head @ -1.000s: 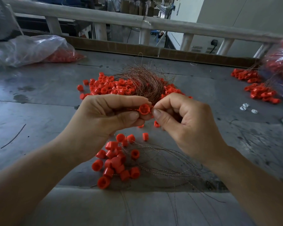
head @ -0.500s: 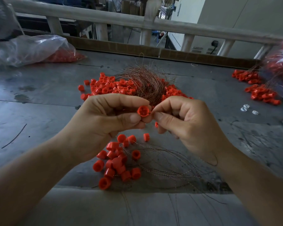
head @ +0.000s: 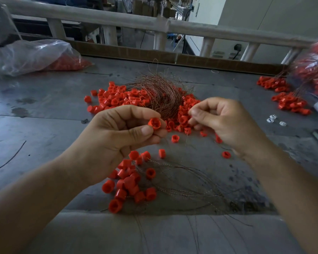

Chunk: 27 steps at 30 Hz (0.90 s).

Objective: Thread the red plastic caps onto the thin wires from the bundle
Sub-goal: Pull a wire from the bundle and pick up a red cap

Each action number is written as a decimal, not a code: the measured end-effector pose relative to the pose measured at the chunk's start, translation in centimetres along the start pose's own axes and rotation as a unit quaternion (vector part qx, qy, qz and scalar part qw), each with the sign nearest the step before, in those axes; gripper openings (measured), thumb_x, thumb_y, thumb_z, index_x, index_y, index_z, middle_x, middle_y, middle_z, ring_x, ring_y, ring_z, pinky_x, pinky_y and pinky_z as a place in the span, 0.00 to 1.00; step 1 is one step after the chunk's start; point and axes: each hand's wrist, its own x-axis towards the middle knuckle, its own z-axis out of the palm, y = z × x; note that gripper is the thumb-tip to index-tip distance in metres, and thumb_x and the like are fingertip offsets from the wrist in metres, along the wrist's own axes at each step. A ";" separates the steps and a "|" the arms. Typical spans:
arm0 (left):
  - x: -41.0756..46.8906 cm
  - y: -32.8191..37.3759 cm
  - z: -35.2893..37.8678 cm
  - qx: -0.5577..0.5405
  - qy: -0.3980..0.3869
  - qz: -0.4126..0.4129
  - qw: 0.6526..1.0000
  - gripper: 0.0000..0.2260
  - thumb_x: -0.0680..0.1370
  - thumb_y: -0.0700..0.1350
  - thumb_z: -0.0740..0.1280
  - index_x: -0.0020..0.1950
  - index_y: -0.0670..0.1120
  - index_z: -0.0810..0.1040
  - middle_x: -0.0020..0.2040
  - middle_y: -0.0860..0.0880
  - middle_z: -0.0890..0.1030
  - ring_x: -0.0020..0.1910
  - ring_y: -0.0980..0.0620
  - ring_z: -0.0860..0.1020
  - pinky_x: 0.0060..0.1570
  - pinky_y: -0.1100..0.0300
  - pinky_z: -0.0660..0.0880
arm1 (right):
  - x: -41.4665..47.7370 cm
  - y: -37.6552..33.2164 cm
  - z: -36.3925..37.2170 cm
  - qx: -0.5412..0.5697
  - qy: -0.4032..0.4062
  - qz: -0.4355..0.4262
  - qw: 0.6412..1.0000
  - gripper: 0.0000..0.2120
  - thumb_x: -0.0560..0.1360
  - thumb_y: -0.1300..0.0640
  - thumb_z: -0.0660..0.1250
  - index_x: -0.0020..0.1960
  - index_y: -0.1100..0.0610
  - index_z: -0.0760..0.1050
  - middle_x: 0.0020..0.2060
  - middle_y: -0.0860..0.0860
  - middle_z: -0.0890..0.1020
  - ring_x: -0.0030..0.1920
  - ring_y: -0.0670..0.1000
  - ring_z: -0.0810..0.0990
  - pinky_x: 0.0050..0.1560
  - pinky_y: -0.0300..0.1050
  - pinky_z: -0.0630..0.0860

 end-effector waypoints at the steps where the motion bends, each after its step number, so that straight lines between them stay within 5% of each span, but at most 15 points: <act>1: 0.0 -0.1 0.0 -0.005 0.003 -0.002 1.000 0.19 0.58 0.56 0.78 0.45 0.52 0.83 0.47 0.46 0.84 0.45 0.52 0.82 0.41 0.63 0.78 | 0.4 0.5 -0.5 -0.047 0.034 -0.006 0.998 0.06 0.73 0.61 0.67 0.38 0.53 0.76 0.31 0.49 0.80 0.32 0.45 0.77 0.38 0.38 0.75; 5: 0.0 0.0 0.0 -0.011 0.008 0.001 1.000 0.19 0.57 0.56 0.78 0.45 0.52 0.83 0.47 0.46 0.84 0.44 0.52 0.82 0.41 0.63 0.78 | 1.4 2.0 -1.4 -0.247 0.027 -0.028 0.968 0.08 0.71 0.59 0.70 0.36 0.49 0.76 0.31 0.43 0.78 0.32 0.40 0.74 0.36 0.28 0.68; 11: 0.0 0.1 0.1 -0.021 0.006 0.002 1.000 0.19 0.56 0.56 0.79 0.44 0.52 0.83 0.45 0.48 0.84 0.43 0.54 0.82 0.40 0.65 0.78 | 1.4 3.1 -0.4 -0.334 -0.002 -0.059 0.941 0.06 0.71 0.60 0.69 0.47 0.52 0.81 0.33 0.37 0.73 0.33 0.37 0.70 0.35 0.21 0.63; 16: 0.1 -0.1 0.2 -0.006 0.009 -0.002 1.000 0.20 0.55 0.58 0.79 0.44 0.53 0.83 0.44 0.49 0.84 0.43 0.54 0.82 0.41 0.64 0.78 | 1.7 3.4 -0.1 -0.358 0.006 -0.073 0.931 0.08 0.71 0.58 0.69 0.50 0.52 0.80 0.34 0.40 0.72 0.34 0.39 0.69 0.36 0.25 0.63; 20: 0.3 -0.2 0.0 0.009 0.012 -0.004 1.000 0.21 0.55 0.58 0.78 0.44 0.53 0.83 0.45 0.48 0.84 0.44 0.54 0.82 0.42 0.64 0.78 | 1.9 3.6 0.7 -0.391 0.005 -0.073 0.917 0.01 0.71 0.57 0.69 0.42 0.52 0.79 0.33 0.41 0.69 0.39 0.43 0.68 0.37 0.34 0.58; 27: 0.3 -0.4 -0.2 0.015 0.000 -0.012 1.000 0.19 0.59 0.57 0.77 0.47 0.53 0.83 0.47 0.49 0.84 0.47 0.54 0.82 0.43 0.64 0.78 | 1.7 3.7 1.1 -0.381 -0.013 -0.082 0.921 0.05 0.72 0.59 0.67 0.38 0.51 0.73 0.37 0.42 0.72 0.42 0.44 0.71 0.43 0.40 0.67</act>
